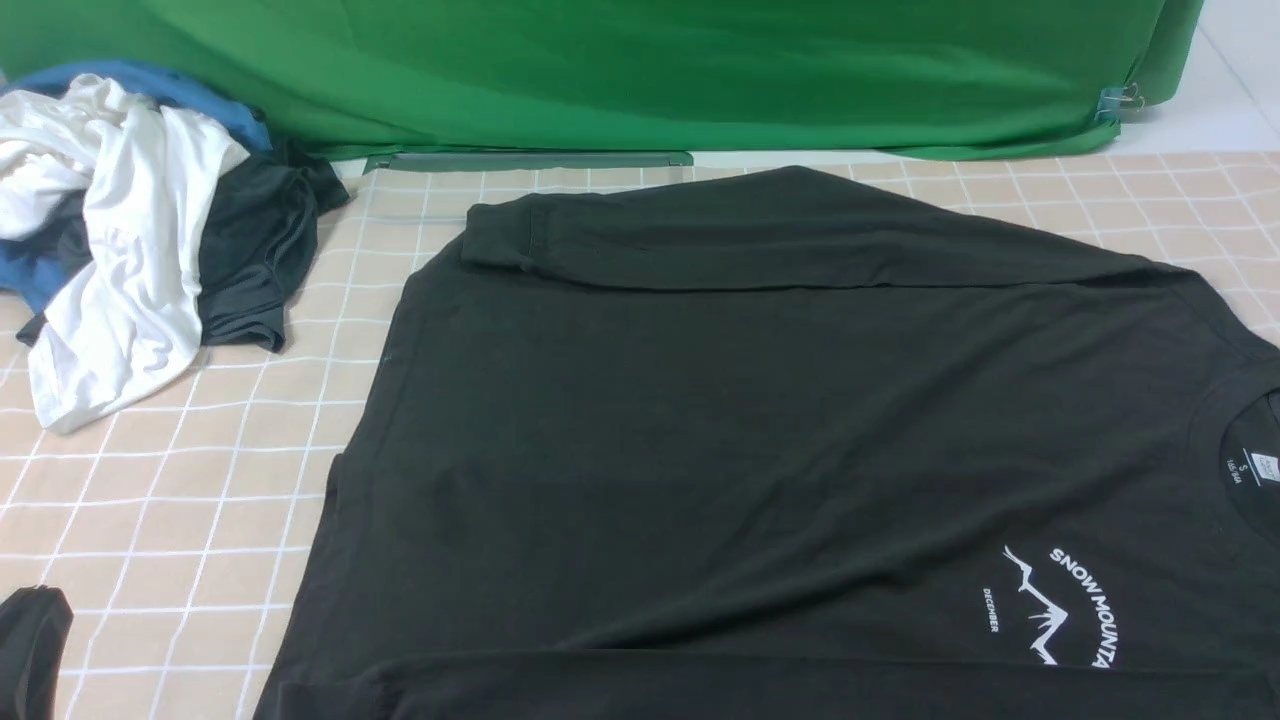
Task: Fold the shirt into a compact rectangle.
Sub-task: 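Grasp the left edge of the dark T-shirt lying flat on the table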
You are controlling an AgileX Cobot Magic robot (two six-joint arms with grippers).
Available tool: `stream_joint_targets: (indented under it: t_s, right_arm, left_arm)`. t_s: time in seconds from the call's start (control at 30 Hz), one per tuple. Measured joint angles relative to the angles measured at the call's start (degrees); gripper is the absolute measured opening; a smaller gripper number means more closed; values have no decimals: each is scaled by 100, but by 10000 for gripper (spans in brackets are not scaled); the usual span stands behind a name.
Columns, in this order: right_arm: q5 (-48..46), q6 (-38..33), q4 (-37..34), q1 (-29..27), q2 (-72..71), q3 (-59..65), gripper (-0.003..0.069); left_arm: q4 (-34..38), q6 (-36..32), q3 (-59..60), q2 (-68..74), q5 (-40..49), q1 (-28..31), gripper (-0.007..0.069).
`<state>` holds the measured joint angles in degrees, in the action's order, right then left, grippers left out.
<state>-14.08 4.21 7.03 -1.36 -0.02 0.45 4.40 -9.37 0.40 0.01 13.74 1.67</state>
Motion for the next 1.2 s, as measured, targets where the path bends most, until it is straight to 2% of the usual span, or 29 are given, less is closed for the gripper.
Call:
stream_joint_targets:
  t_s: [0.6, 0.67, 0.73, 0.83, 1.03, 1.1, 1.2]
  right_arm:
    - [0, 0, 0, 0, 0, 0, 248]
    - [0, 0, 0, 0, 0, 0, 248]
    - [0, 0, 0, 0, 0, 0, 248]
    - [0, 0, 0, 0, 0, 0, 248]
    - [7, 0, 0, 0, 0, 0, 248]
    - [163, 49, -102, 0, 0, 0, 248]
    - [861, 525, -703, 0, 0, 0, 248]
  left_arm:
    - [-68, 70, 0, 0, -233, 0, 19]
    - [388, 375, 0, 0, -500, 0, 19]
    - [1151, 860, 0, 0, -809, 0, 19]
    - [1742, 1203, 0, 0, -1234, 0, 19]
    - [1908, 1459, 1, -1, -2035, 0, 19]
    - [1916, 2087, 1, -1, -2851, 0, 19]
    - [1639, 3079, -36, -5, -3773, 0, 19]
